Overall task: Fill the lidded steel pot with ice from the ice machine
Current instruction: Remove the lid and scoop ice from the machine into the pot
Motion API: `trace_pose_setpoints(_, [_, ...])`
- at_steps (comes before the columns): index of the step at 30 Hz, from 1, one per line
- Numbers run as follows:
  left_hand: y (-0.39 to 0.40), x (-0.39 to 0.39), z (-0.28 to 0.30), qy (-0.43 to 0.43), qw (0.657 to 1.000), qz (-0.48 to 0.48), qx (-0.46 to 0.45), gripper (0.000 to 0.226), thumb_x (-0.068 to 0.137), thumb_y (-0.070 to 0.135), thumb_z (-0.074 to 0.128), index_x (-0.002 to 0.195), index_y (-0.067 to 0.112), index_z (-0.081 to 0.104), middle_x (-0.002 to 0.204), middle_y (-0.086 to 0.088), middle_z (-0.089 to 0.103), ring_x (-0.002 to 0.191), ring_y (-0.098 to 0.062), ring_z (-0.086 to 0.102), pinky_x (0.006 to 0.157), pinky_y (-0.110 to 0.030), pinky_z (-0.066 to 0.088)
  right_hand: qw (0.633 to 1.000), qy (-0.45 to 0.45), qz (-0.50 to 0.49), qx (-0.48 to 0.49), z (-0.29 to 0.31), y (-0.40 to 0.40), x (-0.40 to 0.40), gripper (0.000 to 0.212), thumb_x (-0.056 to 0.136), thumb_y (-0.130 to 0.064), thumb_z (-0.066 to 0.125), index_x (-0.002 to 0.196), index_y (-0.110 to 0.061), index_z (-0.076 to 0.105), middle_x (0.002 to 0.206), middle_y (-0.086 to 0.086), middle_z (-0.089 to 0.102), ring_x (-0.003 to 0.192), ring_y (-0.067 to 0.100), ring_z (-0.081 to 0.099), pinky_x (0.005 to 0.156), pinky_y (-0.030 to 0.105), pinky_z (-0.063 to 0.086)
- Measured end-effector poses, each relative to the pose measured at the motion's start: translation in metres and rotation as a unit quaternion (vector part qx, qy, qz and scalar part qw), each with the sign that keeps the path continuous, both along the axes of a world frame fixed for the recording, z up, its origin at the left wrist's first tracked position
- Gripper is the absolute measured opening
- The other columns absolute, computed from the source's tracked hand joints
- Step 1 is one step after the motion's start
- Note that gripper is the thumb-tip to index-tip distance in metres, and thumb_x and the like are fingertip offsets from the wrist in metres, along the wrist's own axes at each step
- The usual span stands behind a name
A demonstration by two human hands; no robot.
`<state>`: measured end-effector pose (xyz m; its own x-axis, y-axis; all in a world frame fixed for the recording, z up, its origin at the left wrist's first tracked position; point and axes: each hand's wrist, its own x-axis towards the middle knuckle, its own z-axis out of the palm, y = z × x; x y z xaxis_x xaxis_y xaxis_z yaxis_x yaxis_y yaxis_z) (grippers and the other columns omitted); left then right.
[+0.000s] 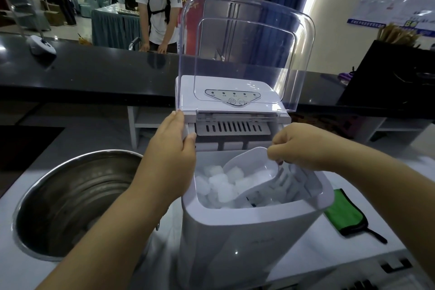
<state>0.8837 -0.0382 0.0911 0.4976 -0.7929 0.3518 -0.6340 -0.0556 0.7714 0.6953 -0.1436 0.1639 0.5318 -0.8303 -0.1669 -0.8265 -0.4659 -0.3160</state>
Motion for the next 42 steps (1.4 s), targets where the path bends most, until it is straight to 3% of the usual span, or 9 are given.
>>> trace_pose_setpoints(5, [0.0, -0.001, 0.001, -0.007, 1.0, 0.003, -0.003, 0.051, 0.098, 0.019, 0.04, 0.147, 0.014, 0.027, 0.151, 0.0, 0.032, 0.138, -0.013, 0.028, 0.113, -0.025, 0.021, 1.0, -0.001, 0.003, 0.008, -0.004, -0.005, 0.0, 0.027, 0.079, -0.03, 0.057, 0.062, -0.012, 0.068, 0.071, 0.011, 0.064, 0.063, 0.019, 0.05, 0.061, 0.032, 0.042])
trace_pose_setpoints(15, [0.002, -0.002, 0.001, 0.016, 1.0, 0.002, -0.014, 0.051, 0.098, 0.02, 0.041, 0.147, 0.015, 0.027, 0.15, 0.001, 0.033, 0.138, -0.012, 0.029, 0.114, -0.033, 0.024, 0.999, 0.025, 0.041, 0.016, 0.002, -0.001, -0.005, 0.028, 0.084, -0.029, 0.056, 0.061, -0.017, 0.064, 0.063, 0.004, 0.056, 0.06, 0.017, 0.047, 0.06, 0.032, 0.042])
trace_pose_setpoints(22, [0.003, -0.004, 0.002, 0.018, 1.0, 0.009, -0.021, 0.05, 0.098, 0.019, 0.041, 0.147, 0.017, 0.028, 0.15, 0.004, 0.034, 0.137, -0.011, 0.03, 0.109, -0.024, 0.023, 0.996, 0.038, 0.083, 0.004, 0.003, 0.004, -0.007, 0.025, 0.086, -0.028, 0.054, 0.069, -0.01, 0.06, 0.06, -0.001, 0.048, 0.057, 0.013, 0.041, 0.057, 0.03, 0.037])
trace_pose_setpoints(33, [0.003, -0.005, 0.001, 0.037, 0.999, 0.015, -0.028, 0.049, 0.097, 0.02, 0.042, 0.145, 0.02, 0.032, 0.144, 0.003, 0.043, 0.132, -0.015, 0.039, 0.11, -0.042, 0.034, 0.992, 0.038, 0.112, -0.044, 0.002, -0.001, 0.0, 0.029, 0.086, -0.033, 0.052, 0.078, -0.006, 0.059, 0.065, 0.002, 0.048, 0.059, 0.015, 0.039, 0.057, 0.032, 0.036])
trace_pose_setpoints(36, [0.003, -0.006, 0.001, 0.044, 0.998, 0.019, -0.033, 0.048, 0.097, 0.02, 0.043, 0.144, 0.021, 0.034, 0.142, 0.005, 0.045, 0.13, -0.013, 0.041, 0.109, -0.041, 0.035, 0.987, 0.053, 0.137, -0.059, 0.0, 0.003, 0.006, 0.024, 0.087, -0.034, 0.05, 0.077, -0.013, 0.056, 0.069, 0.002, 0.05, 0.061, 0.016, 0.039, 0.057, 0.031, 0.035])
trace_pose_setpoints(42, [0.003, -0.007, 0.001, 0.056, 0.997, 0.021, -0.038, 0.047, 0.097, 0.019, 0.043, 0.144, 0.024, 0.034, 0.14, 0.006, 0.046, 0.127, -0.011, 0.043, 0.108, -0.039, 0.037, 0.985, 0.045, 0.166, -0.016, -0.017, 0.004, 0.024, 0.027, 0.088, -0.036, 0.05, 0.079, -0.012, 0.059, 0.076, 0.007, 0.058, 0.065, 0.017, 0.045, 0.06, 0.035, 0.042])
